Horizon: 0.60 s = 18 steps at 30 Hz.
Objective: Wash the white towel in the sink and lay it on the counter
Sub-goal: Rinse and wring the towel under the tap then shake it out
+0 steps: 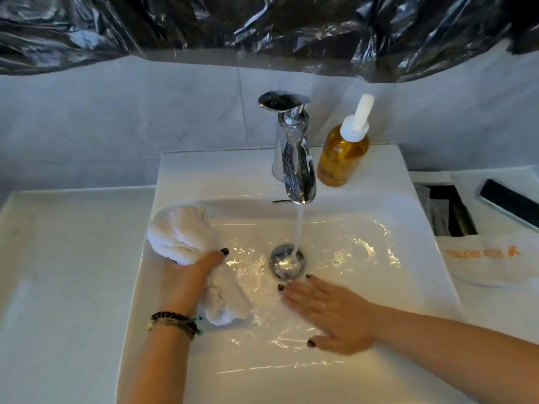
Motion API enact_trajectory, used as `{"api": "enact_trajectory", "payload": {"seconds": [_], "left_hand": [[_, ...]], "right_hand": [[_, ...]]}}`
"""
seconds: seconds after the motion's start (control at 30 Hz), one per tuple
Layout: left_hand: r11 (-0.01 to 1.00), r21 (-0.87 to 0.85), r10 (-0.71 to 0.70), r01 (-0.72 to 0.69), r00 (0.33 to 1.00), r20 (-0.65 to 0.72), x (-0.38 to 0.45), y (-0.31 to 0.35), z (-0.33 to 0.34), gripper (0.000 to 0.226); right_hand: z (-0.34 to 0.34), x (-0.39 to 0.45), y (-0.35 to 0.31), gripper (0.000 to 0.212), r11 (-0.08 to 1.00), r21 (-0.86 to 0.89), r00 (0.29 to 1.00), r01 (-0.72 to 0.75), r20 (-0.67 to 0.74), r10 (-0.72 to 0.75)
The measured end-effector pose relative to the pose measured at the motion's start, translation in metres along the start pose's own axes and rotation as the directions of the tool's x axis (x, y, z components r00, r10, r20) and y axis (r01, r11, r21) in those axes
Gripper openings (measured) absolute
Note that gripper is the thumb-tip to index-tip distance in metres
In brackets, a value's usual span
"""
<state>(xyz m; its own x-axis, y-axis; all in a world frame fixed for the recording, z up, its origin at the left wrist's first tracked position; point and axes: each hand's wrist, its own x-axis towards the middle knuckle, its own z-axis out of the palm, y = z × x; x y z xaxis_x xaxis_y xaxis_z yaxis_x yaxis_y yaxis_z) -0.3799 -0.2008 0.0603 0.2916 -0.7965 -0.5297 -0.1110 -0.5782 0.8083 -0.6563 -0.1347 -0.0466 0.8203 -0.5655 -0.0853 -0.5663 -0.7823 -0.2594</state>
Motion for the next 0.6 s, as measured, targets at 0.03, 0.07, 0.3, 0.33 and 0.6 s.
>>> {"api": "enact_trajectory", "payload": {"seconds": [0.03,0.07,0.3,0.33,0.6], "left_hand": [[0.999,-0.033,-0.02,0.02,1.0,0.021,0.0,-0.002,0.005,0.037],[0.998,-0.052,-0.036,0.038,0.999,0.04,-0.002,-0.004,0.008,0.034],[0.994,-0.098,-0.036,0.039,0.999,0.032,-0.009,-0.009,0.029,0.039],[0.994,-0.101,-0.044,0.046,0.999,0.025,-0.01,-0.011,0.028,0.037],[0.964,-0.264,0.025,0.033,0.977,0.211,-0.018,-0.009,0.023,0.059]], "right_hand": [[-0.008,-0.01,0.015,0.067,0.996,0.047,0.995,-0.069,-0.074,0.073],[-0.01,-0.013,0.027,0.06,0.987,0.072,0.969,-0.146,-0.192,0.158],[-0.096,0.115,0.004,0.019,-0.45,0.863,0.353,0.23,0.357,0.865],[-0.109,0.129,0.006,0.018,-0.598,0.712,0.38,0.367,0.472,0.796],[-0.139,0.133,0.017,0.027,-0.359,0.933,0.212,-0.021,0.355,0.91]]}}
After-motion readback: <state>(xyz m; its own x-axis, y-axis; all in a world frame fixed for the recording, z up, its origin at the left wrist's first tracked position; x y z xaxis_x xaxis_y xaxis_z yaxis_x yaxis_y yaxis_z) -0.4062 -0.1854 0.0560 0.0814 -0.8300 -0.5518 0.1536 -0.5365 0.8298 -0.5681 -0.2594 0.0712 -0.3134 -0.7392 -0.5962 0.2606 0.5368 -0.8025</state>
